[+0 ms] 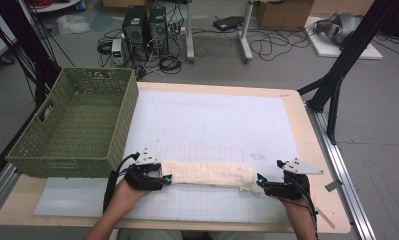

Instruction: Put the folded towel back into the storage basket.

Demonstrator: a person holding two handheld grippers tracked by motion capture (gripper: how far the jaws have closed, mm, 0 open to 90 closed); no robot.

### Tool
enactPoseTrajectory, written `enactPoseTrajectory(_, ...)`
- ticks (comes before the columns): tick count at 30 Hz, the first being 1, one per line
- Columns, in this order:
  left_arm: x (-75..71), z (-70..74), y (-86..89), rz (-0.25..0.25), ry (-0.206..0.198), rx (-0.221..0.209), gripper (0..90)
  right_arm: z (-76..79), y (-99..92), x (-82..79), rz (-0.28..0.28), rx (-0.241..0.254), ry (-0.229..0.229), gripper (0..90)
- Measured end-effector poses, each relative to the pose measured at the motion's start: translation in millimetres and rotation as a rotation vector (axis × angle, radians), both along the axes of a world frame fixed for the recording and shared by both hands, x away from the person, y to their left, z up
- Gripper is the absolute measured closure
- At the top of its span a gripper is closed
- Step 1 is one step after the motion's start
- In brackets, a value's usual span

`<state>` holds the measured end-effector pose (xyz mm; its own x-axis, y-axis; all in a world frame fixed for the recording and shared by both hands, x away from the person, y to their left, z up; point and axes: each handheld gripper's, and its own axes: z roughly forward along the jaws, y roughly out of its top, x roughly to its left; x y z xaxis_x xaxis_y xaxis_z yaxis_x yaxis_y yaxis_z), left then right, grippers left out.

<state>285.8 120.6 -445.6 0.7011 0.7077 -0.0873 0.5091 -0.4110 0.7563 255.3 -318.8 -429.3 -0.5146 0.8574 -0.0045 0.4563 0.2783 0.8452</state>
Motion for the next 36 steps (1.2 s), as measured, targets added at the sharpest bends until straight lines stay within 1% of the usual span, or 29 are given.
enactPoseTrajectory(2, -1.8, 0.5, -2.5, -0.003, 0.002, -0.003, 46.2, -0.2, 0.4, 0.3, 0.001, -0.002, 0.000, 11.6)
enactPoseTrajectory(5, -2.3, 0.7, -2.7, -0.011, 0.005, -0.005, 51.9, -0.1, 1.2, 0.2, 0.003, 0.000, 0.003, 11.6)
enactPoseTrajectory(8, -3.1, 0.3, -3.7, -0.015, 0.006, -0.018, 56.2, -0.6, 1.7, 0.7, 0.007, 0.000, 0.003, 11.6)
enactPoseTrajectory(11, -3.9, 0.2, -4.4, -0.032, 0.012, -0.030, 64.2, -1.0, 2.4, 1.0, 0.009, -0.003, 0.006, 11.6)
enactPoseTrajectory(14, -3.7, -0.3, -4.2, -0.044, 0.022, -0.048, 70.1, -1.2, 2.8, 1.4, 0.011, -0.003, 0.009, 11.7)
enactPoseTrajectory(16, -3.6, -0.4, -4.4, -0.054, 0.021, -0.053, 73.5, -1.4, 2.7, 1.7, 0.012, -0.005, 0.008, 11.7)
enactPoseTrajectory(18, -3.7, -0.3, -4.9, -0.061, 0.011, -0.051, 76.4, -1.5, 2.8, 1.9, 0.013, -0.004, 0.009, 11.7)
enactPoseTrajectory(22, -2.5, 0.6, -4.3, -0.048, 0.011, -0.066, 78.1, -1.3, 3.3, 1.6, 0.011, 0.001, 0.010, 11.6)
enactPoseTrajectory(25, -1.6, 2.2, -2.4, -0.031, 0.010, -0.101, 78.4, -1.1, 2.8, 1.5, 0.013, 0.002, 0.009, 11.6)
enactPoseTrajectory(28, -0.9, 4.8, 0.6, -0.025, 0.004, -0.122, 78.5, -1.1, 2.5, 1.4, 0.010, 0.003, 0.011, 11.6)
enactPoseTrajectory(29, -1.0, 5.3, 1.0, -0.017, 0.002, -0.144, 78.5, -1.2, 2.5, 1.5, 0.010, 0.003, 0.008, 11.6)
enactPoseTrajectory(30, -0.5, 6.2, 2.7, -0.018, 0.001, -0.150, 78.5, -1.2, 2.4, 1.7, 0.012, 0.002, 0.005, 11.7)
enactPoseTrajectory(31, -0.6, 6.4, 3.0, -0.011, 0.004, -0.167, 78.5, -1.1, 2.5, 1.7, 0.013, 0.002, 0.003, 11.7)
enactPoseTrajectory(33, -0.3, 6.5, 4.3, -0.014, 0.006, -0.169, 78.2, -0.8, 3.3, 1.2, 0.011, 0.004, 0.007, 11.6)
enactPoseTrajectory(36, -0.5, 7.5, 4.8, -0.012, -0.002, -0.175, 78.0, 0.5, 4.8, 1.3, 0.014, 0.012, -0.001, 11.6)
